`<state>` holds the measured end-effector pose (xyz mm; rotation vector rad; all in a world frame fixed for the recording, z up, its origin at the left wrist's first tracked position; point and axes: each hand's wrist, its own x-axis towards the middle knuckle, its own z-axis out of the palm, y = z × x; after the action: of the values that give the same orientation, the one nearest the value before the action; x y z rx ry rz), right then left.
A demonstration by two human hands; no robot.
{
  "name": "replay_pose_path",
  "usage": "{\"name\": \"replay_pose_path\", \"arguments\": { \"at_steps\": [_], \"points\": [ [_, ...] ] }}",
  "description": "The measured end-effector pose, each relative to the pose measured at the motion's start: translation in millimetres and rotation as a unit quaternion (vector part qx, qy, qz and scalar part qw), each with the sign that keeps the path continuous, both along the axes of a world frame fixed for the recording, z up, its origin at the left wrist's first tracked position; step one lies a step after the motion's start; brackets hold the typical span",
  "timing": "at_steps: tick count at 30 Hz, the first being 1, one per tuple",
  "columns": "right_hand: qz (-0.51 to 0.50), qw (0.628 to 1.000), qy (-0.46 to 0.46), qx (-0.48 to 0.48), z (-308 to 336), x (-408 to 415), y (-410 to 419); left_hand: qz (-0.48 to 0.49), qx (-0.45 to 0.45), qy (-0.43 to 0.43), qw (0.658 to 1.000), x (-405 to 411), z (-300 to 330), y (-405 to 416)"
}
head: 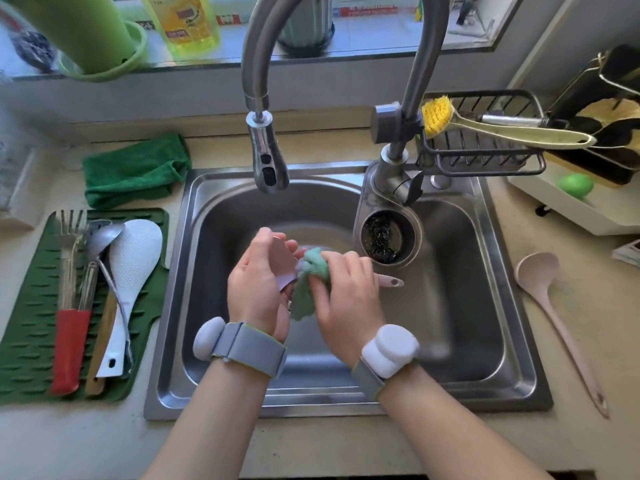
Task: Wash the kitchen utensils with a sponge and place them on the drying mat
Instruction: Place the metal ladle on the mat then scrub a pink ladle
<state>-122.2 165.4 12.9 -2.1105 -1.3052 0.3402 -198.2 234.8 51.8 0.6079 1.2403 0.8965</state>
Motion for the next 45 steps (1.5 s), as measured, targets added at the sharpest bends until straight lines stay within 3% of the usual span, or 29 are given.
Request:
{"name": "replay_pose_path", "arguments": {
  "at_steps": [2,5,7,12,15,18,23,26,29,32,33,36,40,43,45],
  "points": [
    [-0.024,0.999,-0.014,-0.029,-15,22,-13,0.001,-0.002,0.000,1.000,-8,1,6],
    [-0.129,0.988,0.025,-0.078,-45,64,-45,0.008,0.001,0.004,1.000,-18,3,16],
    [-0.139,0.985,0.056,-0.088,-44,62,-42,0.019,0.001,-0.006,1.000,-18,3,20],
    [-0.104,0.990,0.078,-0.057,-30,49,-24,0.056,-0.002,-0.030,0.998,-16,3,30],
    [-0.175,0.977,0.105,-0.066,-31,70,-51,0.075,-0.004,-0.032,0.997,-22,-2,34],
    [-0.234,0.967,0.102,0.022,-19,68,-49,0.071,-0.020,-0.023,0.997,-25,-11,27],
    [-0.064,0.998,0.027,-0.004,-17,18,2,0.040,-0.026,-0.039,0.998,-7,-13,7],
    [-0.013,0.999,0.029,0.024,1,-16,19,0.021,-0.039,-0.050,0.998,3,-12,2],
    [-0.013,0.997,-0.075,0.005,-8,19,7,0.013,-0.013,-0.037,0.999,-2,-9,6],
    [-0.160,0.985,0.010,-0.069,-27,73,-24,0.029,0.001,-0.056,0.998,-8,-2,14],
    [-0.167,0.983,0.037,-0.072,-29,75,-27,0.025,-0.006,-0.055,0.998,-7,-3,13],
    [-0.046,0.997,0.055,-0.016,-10,42,-10,-0.002,-0.052,-0.073,0.996,3,-8,9],
    [0.105,0.994,-0.025,0.020,14,11,10,-0.027,-0.074,-0.138,0.987,13,-12,3],
    [0.117,0.992,-0.021,0.044,17,16,17,-0.053,-0.027,-0.098,0.993,15,-13,-5],
    [0.036,0.998,0.029,0.032,24,8,18,-0.059,-0.028,-0.100,0.993,18,-16,-11]
  ]
}}
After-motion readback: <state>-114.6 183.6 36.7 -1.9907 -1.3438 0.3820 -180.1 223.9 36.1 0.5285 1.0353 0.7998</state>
